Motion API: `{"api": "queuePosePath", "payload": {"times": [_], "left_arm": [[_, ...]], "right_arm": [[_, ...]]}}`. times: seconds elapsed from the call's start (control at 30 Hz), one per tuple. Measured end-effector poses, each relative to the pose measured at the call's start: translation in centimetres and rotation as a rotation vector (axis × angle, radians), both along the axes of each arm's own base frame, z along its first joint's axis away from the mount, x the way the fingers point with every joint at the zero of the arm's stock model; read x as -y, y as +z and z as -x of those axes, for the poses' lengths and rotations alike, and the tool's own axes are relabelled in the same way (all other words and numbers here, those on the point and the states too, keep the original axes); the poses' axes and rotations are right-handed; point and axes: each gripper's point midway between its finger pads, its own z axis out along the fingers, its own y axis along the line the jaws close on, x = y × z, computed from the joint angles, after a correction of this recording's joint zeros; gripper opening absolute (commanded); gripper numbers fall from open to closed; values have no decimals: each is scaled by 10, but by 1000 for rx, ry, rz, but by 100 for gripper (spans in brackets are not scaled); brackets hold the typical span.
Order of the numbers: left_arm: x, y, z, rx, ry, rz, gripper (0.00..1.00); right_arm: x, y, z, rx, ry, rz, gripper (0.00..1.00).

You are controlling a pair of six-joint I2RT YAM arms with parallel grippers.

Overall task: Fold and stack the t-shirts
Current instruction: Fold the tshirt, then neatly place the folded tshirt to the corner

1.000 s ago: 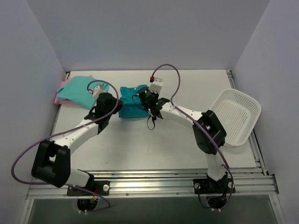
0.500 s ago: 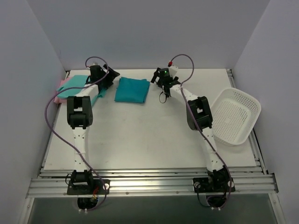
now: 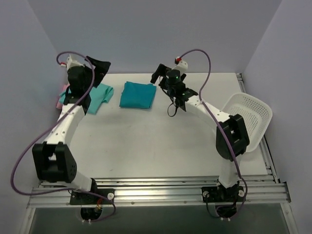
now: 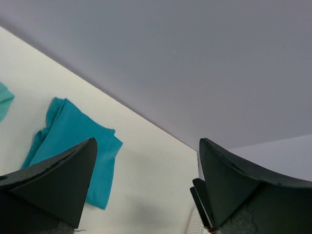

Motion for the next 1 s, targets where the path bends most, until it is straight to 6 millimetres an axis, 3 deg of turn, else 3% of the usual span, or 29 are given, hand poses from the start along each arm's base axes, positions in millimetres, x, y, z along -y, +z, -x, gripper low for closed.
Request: {"api": "queuePosePath", "payload": {"times": [0.07, 0.13, 0.2, 0.3, 0.4, 0.47, 0.53, 0.57, 0.6, 0.67, 0.73, 0.8, 0.83, 0.9, 0.97, 1.0], "left_arm": [[-2, 8, 34, 24, 49, 46, 94], [8, -6, 61, 9, 74, 86, 94], [29, -35, 81, -23, 63, 118, 94], [62, -96, 106, -89, 32, 175, 94], [82, -142, 103, -83, -18, 243, 94], [85, -158, 89, -49, -37, 263, 94], [85, -170, 86, -125, -20, 219, 94], [87, -168, 82, -167, -1, 162, 94], [94, -150, 74, -159, 8, 100, 94], [121, -82, 68, -11, -17, -21, 94], [151, 5, 96, 232, -74, -37, 94], [152, 52, 131, 402, -106, 44, 92], [140, 60, 136, 455, -99, 84, 76], [104, 61, 111, 484, -43, 113, 64], [72, 29, 66, 366, 48, 86, 65], [62, -2, 48, 269, 87, 64, 67]], "right_arm": [[7, 1, 14, 4, -5, -2, 100], [20, -12, 29, -22, -25, 10, 100], [35, -27, 45, -55, -48, 24, 100], [55, -40, 70, -88, -73, 44, 100], [73, -35, 91, -82, -101, 50, 100], [89, -20, 101, -49, -137, 43, 100], [100, -4, 107, -17, -165, 29, 100], [106, 3, 108, 0, -180, 21, 100], [112, 10, 108, 13, -196, 15, 100], [120, 17, 108, 30, -223, 8, 100], [125, 17, 106, 31, -245, 11, 100], [126, 10, 104, 18, -254, 19, 100], [126, 5, 102, 8, -256, 23, 100], [124, -9, 99, -19, -257, 36, 100], [121, -22, 97, -47, -254, 50, 100], [120, -29, 96, -59, -254, 57, 100]]}}
